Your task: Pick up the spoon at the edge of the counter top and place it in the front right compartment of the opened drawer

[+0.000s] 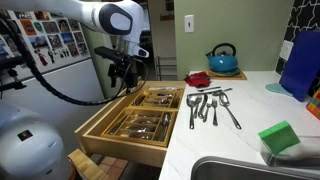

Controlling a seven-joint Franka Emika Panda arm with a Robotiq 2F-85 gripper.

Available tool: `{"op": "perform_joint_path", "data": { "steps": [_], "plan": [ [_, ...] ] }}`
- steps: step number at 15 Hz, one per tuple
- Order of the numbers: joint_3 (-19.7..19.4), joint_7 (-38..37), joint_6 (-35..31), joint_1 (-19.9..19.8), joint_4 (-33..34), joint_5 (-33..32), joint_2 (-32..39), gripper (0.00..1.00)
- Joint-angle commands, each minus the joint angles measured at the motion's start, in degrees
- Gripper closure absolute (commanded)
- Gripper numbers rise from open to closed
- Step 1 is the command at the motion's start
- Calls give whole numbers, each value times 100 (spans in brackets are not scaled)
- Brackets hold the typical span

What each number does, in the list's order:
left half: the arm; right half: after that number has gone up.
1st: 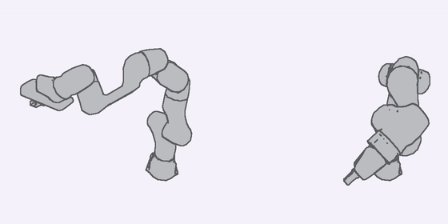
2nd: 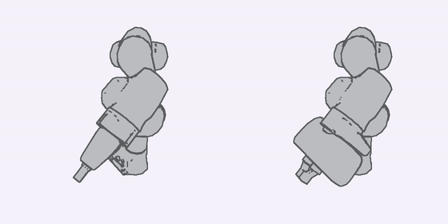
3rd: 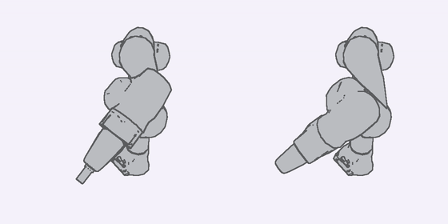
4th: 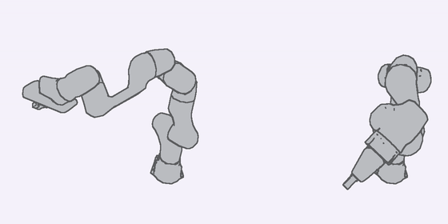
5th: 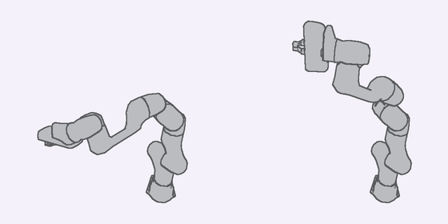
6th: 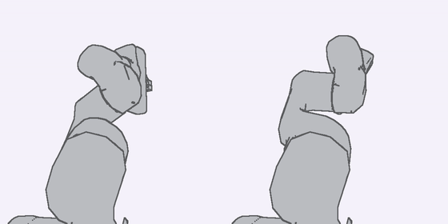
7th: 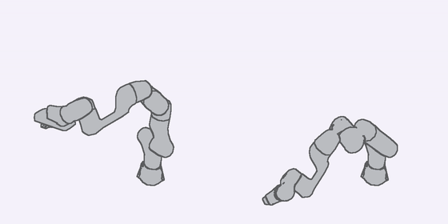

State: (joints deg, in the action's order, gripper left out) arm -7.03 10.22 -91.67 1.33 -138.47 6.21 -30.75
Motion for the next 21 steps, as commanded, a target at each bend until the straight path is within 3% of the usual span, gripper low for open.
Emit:
{"op": "perform_joint_path", "data": {
  "steps": [1,10,13,20,21],
  "plan": [
    [78,38,13,-95,9,31,9,0],
    [79,38,13,-95,9,30,9,0],
    [256,-99,-218,-285,14,-761,4,0],
    [190,-169,-88,-632,451,-2438,299,0],
    [-5,384,-15,-556,493,-2421,301,0]
  ]
}}
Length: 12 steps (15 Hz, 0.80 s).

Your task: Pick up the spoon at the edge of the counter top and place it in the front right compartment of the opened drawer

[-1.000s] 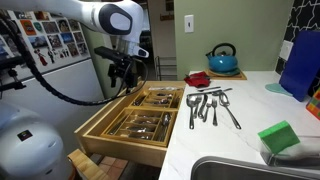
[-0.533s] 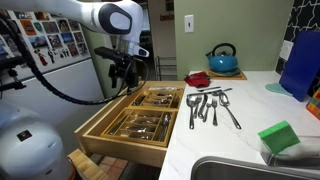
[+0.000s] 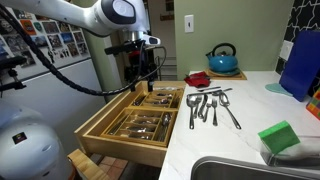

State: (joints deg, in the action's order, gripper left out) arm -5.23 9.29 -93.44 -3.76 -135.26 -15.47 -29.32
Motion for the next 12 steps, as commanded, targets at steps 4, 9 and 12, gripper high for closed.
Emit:
{"op": "perform_joint_path", "data": {
  "steps": [4,9,12],
  "plan": [
    [-704,1984,164,-13,218,-397,226,0],
    [-1238,3213,-654,-101,97,-507,231,0],
    [-1253,2895,-1146,-283,200,-511,530,0]
  ]
}}
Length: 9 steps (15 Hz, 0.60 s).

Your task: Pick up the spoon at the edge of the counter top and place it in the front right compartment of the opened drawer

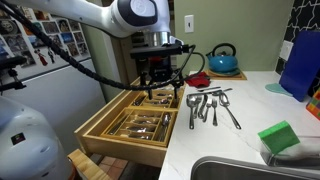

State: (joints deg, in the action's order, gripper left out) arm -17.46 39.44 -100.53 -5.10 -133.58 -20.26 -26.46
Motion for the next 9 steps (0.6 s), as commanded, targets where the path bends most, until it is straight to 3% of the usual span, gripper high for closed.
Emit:
{"op": "perform_joint_path", "data": {
  "steps": [1,5,9],
  "plan": [
    [-39,-397,-894,-204,-7,55,301,0],
    [-26,-1055,-1865,-274,-14,402,717,0],
    [62,-1031,-1805,-310,16,456,787,0]
  ]
}}
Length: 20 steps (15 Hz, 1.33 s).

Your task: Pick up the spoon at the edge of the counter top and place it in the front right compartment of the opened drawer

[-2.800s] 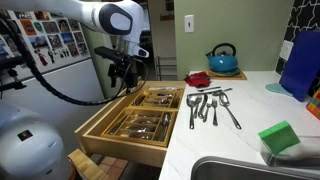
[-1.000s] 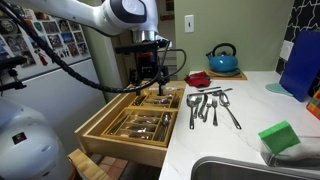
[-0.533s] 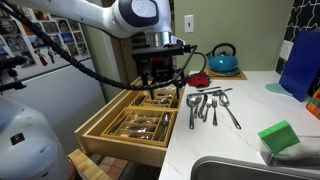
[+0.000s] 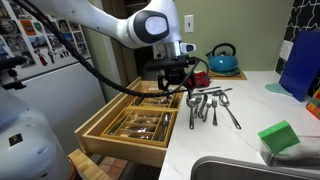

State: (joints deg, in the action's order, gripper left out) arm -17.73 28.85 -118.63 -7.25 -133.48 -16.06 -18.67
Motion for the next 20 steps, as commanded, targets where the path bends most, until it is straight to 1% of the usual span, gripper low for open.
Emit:
{"op": "perform_joint_path", "data": {
  "steps": [1,5,6,7,8,9,11,14,15,16,17,20],
  "plan": [
    [92,2,-17,-98,9,48,43,0],
    [91,-20,-22,-109,16,58,45,0],
    [7,343,-24,-22,90,228,233,0],
    [12,317,-156,-60,148,114,419,0],
    [-74,669,-158,4,199,320,559,0],
    [-96,897,-202,9,219,392,654,0],
    [-69,1058,-387,-69,320,514,900,0],
    [-62,1576,-713,-110,441,824,1206,0],
    [-46,1727,-790,-122,474,973,1291,3],
    [-22,1820,-853,-142,501,1084,1383,13],
    [3,1884,-937,-168,543,1141,1476,17],
    [57,2172,-1119,-227,640,1377,1724,37]
  ]
}}
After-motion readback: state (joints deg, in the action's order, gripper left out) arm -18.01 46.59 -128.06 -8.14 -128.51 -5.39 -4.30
